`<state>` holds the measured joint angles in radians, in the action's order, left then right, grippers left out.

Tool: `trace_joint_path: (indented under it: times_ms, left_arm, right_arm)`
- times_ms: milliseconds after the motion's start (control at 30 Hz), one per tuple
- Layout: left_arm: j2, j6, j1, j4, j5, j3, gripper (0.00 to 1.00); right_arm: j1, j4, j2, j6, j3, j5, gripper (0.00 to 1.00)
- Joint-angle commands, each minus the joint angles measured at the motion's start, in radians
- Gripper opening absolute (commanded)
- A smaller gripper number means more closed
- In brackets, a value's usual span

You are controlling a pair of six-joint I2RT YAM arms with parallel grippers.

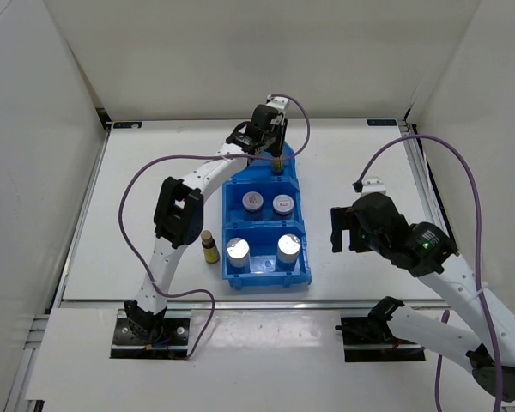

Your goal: Organize the condiment bottles

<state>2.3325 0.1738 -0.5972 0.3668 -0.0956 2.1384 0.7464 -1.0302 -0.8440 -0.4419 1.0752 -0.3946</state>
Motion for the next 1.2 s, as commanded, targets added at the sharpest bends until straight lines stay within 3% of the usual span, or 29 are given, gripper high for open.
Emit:
trace_joint_path:
  times_ms: [0,67,100,133,233,467,600,733,767,833,867,967,1167]
  left_arm:
    - [-0.056,0.012,0.005,-0.068,0.004,-0.020,0.11]
    - [-0.056,0.021,0.005,-0.068,0.004,-0.020,0.26]
    - [-0.056,0.021,0.005,-0.068,0.004,-0.020,0.39]
    - [-0.056,0.021,0.005,-0.068,0.004,-0.020,0.73]
    - [-0.081,0.010,0.005,-0.068,0.004,-0.020,1.00]
    - [-0.226,-0.060,0.005,0.013,-0.064,0.031,1.00]
    - [-0.456,-0.092,-0.007,0.014,-0.177,-0.167,1.00]
    - [-0.829,-0.102,-0.033,-0.104,-0.285,-0.576,1.00]
    - [-0.901,-0.102,-0.048,-0.149,-0.299,-0.780,1.00]
    - [-1.115,-0.083,-0.070,-0.274,-0.322,-0.984,1.00]
    - [-1.181,-0.054,-0.070,-0.308,-0.322,-1.167,1.00]
    - [-1.359,-0.010,-0.070,-0.350,-0.322,-1.400,1.00]
    - [-1.444,0.122,-0.113,-0.442,-0.444,-1.580,1.00]
  right_arm:
    - [-0.002,0.005,0.003,-0.012,-0.015,-0.023,1.00]
    - [-0.002,0.005,-0.006,-0.012,-0.015,-0.023,1.00]
    - [-0.002,0.005,-0.006,-0.012,-0.015,-0.023,1.00]
    - [-0.002,0.005,-0.006,-0.012,-0.015,-0.023,1.00]
    - [-0.002,0.005,-0.015,-0.012,-0.015,-0.023,1.00]
    - [-0.002,0.015,-0.024,-0.012,-0.024,-0.023,1.00]
    - [-0.002,0.015,-0.035,-0.012,-0.024,-0.023,1.00]
    - [-0.002,0.024,-0.044,-0.012,-0.034,-0.023,1.00]
    - [-0.002,0.024,-0.044,-0.012,-0.034,-0.023,1.00]
    - [-0.002,0.033,-0.053,-0.012,-0.034,-0.012,1.00]
    - [-0.002,0.033,-0.053,-0.003,-0.034,-0.012,1.00]
    - [-0.002,0.033,-0.072,-0.003,-0.034,-0.003,1.00]
    - [-0.002,0.033,-0.102,0.006,-0.034,0.017,1.00]
